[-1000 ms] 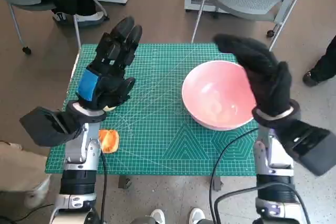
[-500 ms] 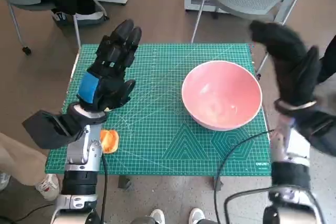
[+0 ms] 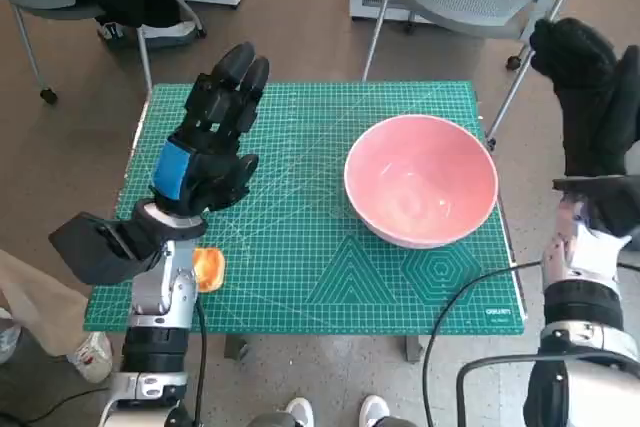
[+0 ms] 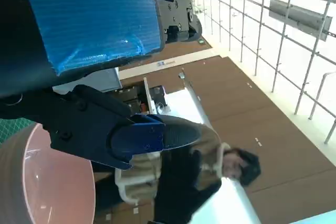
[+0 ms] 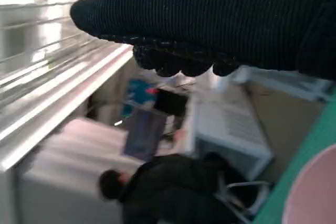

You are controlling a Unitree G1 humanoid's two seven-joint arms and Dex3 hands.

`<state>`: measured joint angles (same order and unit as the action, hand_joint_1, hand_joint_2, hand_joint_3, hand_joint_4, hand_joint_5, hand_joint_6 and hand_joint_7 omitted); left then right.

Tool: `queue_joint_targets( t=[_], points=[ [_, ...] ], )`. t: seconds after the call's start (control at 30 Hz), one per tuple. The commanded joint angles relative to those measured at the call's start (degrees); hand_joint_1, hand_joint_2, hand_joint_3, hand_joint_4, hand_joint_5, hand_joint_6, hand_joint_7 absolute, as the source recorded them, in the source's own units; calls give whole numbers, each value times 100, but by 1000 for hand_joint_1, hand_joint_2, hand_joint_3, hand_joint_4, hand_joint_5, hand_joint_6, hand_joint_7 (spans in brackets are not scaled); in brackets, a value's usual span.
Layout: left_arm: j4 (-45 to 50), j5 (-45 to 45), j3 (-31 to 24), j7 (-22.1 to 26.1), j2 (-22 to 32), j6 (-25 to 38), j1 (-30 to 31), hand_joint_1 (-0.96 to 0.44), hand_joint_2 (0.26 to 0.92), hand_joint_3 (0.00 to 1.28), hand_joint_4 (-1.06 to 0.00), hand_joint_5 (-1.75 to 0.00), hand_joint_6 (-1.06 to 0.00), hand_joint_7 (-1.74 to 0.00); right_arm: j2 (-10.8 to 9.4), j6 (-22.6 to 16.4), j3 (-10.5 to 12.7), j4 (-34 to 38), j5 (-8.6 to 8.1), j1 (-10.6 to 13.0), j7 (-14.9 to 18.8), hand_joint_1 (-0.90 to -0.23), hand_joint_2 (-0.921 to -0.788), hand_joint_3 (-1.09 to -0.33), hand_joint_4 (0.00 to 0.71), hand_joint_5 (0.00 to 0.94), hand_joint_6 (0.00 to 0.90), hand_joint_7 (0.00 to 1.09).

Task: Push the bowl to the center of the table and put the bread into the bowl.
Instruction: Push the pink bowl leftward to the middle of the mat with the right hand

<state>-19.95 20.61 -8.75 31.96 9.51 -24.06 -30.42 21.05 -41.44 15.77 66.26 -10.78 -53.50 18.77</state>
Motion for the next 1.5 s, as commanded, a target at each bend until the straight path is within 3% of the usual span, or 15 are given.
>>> queue_joint_targets(
  t=[0.03,0.3,0.6,0.87,1.17,1.5],
  points=[
    [-45,16,-32,15,-14,-56,60,-703,921,416,-49,-3,-9,-359,58,443,34,464,105,-61,-182,-677,-921,-905,62,0,89,148],
    [-38,50,-55,51,-9,-35,85,-708,921,415,-47,-1,-14,-353,81,1105,72,782,187,-121,-345,-691,-921,-900,53,0,115,89],
    [3,69,-94,81,22,-12,137,-705,921,414,-46,-1,-17,-347,86,1724,142,944,280,-33,-506,-696,-921,-903,51,0,121,69],
    [65,64,-113,65,43,20,181,-703,921,413,-48,-1,-21,-342,34,2205,256,1007,232,96,-596,-680,-921,-921,48,0,129,54],
    [145,46,-118,23,59,51,242,-710,921,415,-46,0,-21,-336,-72,2523,352,998,216,183,-738,-674,-921,-901,48,0,155,50],
    [155,27,-124,10,88,46,273,-710,921,418,-48,-1,-26,-331,-139,2488,447,981,202,288,-688,-694,-921,-850,40,0,166,39]
  ],
)
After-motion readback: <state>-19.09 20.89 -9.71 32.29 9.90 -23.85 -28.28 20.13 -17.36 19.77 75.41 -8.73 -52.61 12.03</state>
